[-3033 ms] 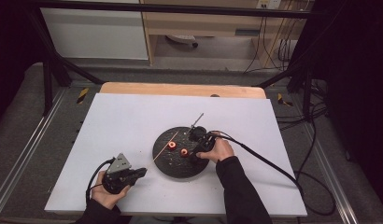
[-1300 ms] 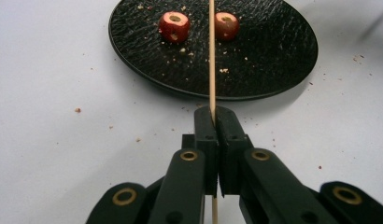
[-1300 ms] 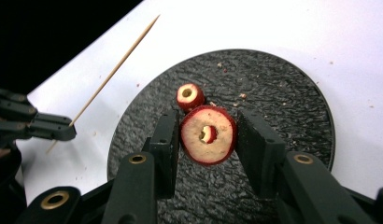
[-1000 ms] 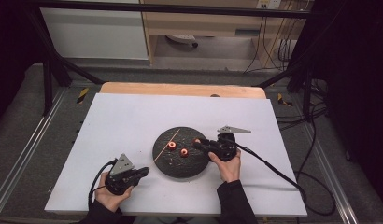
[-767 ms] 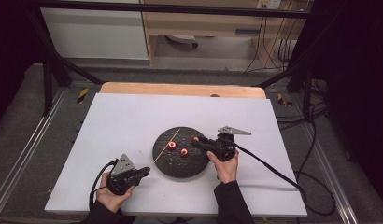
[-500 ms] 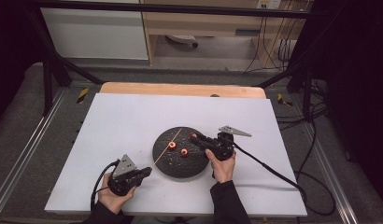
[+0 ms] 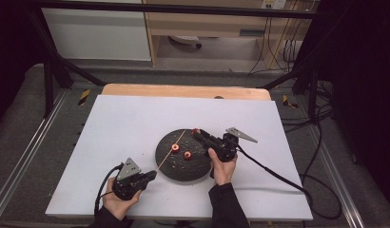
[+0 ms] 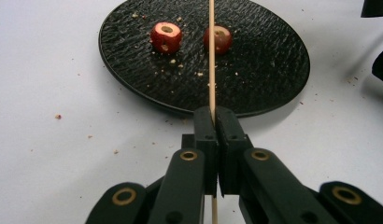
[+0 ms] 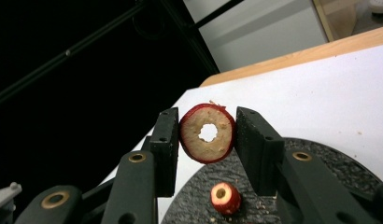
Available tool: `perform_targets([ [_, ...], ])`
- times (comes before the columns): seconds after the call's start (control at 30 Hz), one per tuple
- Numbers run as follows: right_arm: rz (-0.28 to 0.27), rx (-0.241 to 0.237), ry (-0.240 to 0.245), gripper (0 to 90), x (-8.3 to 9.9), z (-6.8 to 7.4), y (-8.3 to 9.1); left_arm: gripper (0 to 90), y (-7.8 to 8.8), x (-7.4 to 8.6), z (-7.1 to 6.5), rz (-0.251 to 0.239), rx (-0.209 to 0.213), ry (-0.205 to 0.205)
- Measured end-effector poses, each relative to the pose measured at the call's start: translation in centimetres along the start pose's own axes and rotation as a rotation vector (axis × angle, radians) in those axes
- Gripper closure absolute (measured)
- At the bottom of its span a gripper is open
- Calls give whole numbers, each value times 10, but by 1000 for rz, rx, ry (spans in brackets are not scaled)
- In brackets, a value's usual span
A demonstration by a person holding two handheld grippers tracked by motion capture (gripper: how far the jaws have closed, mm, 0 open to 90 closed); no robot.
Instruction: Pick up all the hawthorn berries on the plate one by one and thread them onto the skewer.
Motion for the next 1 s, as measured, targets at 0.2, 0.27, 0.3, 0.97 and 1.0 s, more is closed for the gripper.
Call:
perform_targets([
  [0.2,-49,6,15,613,-2,-2,-2,882,-1,-1,-3,2,8,16],
  [0.27,-61,10,17,613,-3,-3,-2,882,-1,-2,-4,2,11,21],
  [0.3,-69,11,15,613,-4,-3,-3,882,-1,-2,-5,3,14,24],
  [0.97,-128,17,44,613,-11,-8,-5,882,-7,-14,-24,22,65,52],
  [1.0,-128,17,47,613,-11,-9,-5,881,-7,-15,-24,23,66,52],
])
Point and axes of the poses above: each handheld gripper's, and its own axes: y roughly backward along the jaws, x roughly out of its underside, z roughly to its left, the point moved 3 cm from there along -y, roughly forward along the jaws, and after that the axes turned 9 degrees about -x, right-handed, at the moved point
